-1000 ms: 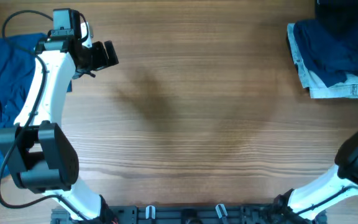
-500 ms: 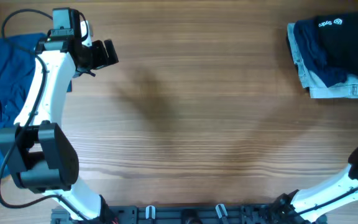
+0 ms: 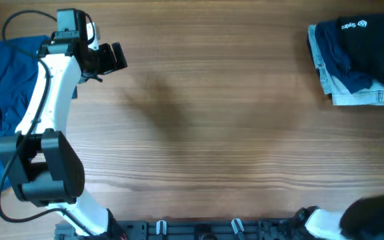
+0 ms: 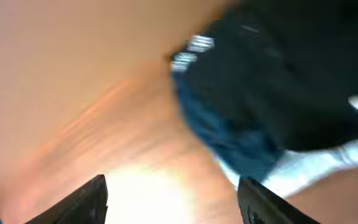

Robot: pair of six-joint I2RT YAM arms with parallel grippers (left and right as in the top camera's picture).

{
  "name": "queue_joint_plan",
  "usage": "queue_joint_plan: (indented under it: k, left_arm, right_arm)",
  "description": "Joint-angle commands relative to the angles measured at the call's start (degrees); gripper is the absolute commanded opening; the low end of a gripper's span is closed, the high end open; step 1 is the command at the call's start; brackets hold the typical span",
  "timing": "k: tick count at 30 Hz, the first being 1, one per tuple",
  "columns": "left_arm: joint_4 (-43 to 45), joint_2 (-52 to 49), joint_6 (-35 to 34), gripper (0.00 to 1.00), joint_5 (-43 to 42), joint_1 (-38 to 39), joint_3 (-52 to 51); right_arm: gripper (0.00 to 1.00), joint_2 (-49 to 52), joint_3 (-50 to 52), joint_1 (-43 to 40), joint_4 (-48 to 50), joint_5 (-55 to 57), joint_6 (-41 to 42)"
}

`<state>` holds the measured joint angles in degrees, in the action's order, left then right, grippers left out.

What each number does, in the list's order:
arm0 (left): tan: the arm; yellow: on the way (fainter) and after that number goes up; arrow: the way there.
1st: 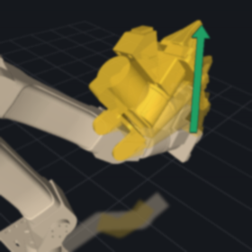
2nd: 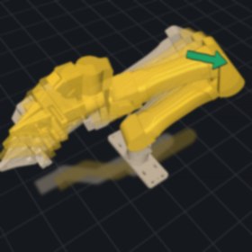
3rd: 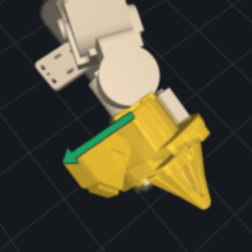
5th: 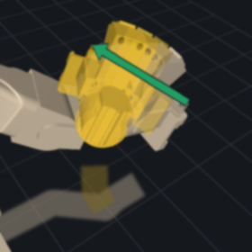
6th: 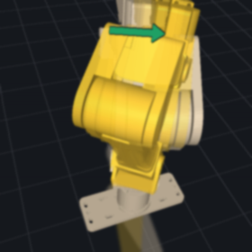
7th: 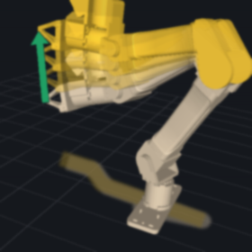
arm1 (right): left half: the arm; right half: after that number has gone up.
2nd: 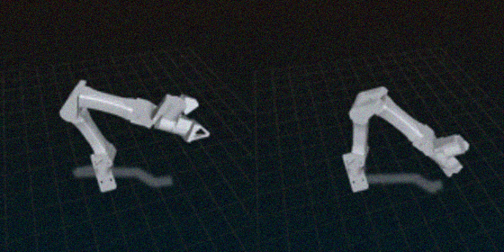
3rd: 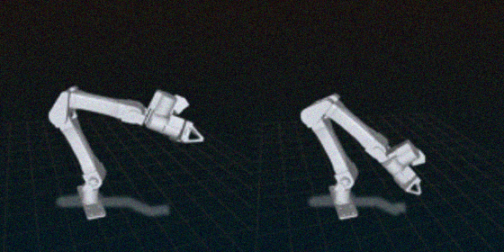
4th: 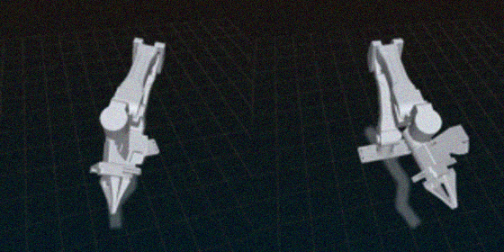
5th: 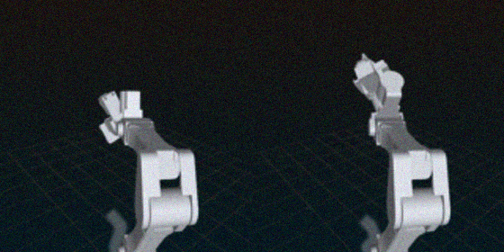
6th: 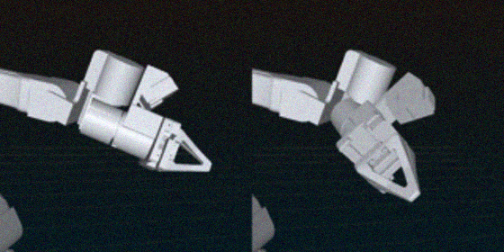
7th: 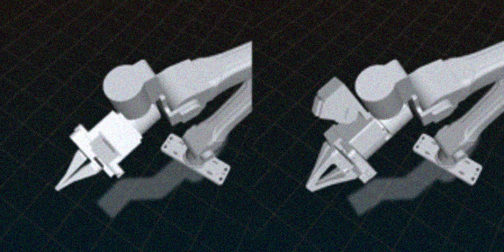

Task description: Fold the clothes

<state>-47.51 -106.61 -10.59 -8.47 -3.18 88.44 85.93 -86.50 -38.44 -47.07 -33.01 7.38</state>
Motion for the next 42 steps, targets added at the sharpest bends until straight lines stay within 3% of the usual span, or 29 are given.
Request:
queue_joint_plan:
  k: [1, 7, 10, 11, 12, 13, 22, 34, 36, 42]
  left_arm:
    - [0.0, -0.3, 0.7, 1.00, -2.1, -0.5, -0.5]
    - [-3.5, 10.0, 0.7, 1.00, -3.0, -0.5, -0.3]
    - [-3.3, 20.3, 0.7, 1.00, -3.1, -0.5, -0.3]
    - [-3.4, 23.3, 0.7, 1.00, -3.1, -0.5, -0.3]
    - [-3.8, 25.3, 0.7, 1.00, -3.1, -0.5, -0.3]
    - [-4.9, 28.6, 0.7, 1.00, -3.0, -0.5, -0.3]
    - [-15.8, 33.2, 0.7, 1.00, -3.0, -0.5, -0.3]
    - [-18.0, 37.0, 0.8, 1.00, -2.2, -0.4, -0.3]
    - [-14.0, 40.9, 1.0, 1.00, -2.0, -0.4, -2.1]
    - [26.8, 64.5, 0.9, 1.00, -2.0, -0.4, -36.6]
  right_arm:
    - [0.69, -6.6, -0.5, 6.2, 1.1, -2.8, -10.1]
    - [0.71, -14.0, -0.5, 20.1, -1.4, -9.3, -30.3]
    - [0.74, -14.8, -0.5, 27.7, -1.9, -12.6, -33.4]
    - [0.77, -14.8, -0.4, 30.9, -2.1, -12.5, -34.5]
    - [0.98, -14.6, -0.4, 32.9, -2.1, -12.5, -34.4]
    - [0.99, -14.5, -0.4, 34.6, -2.0, -12.5, -34.4]
    - [0.99, -12.4, -0.4, 35.6, -2.1, -12.0, -34.4]
    - [1.00, -12.2, -0.4, 35.6, -2.1, -11.6, -34.4]
    - [0.99, -12.2, -0.4, 35.6, -2.1, -11.6, -34.4]
    - [1.00, -12.2, -0.4, 35.6, -2.1, -11.6, -34.4]
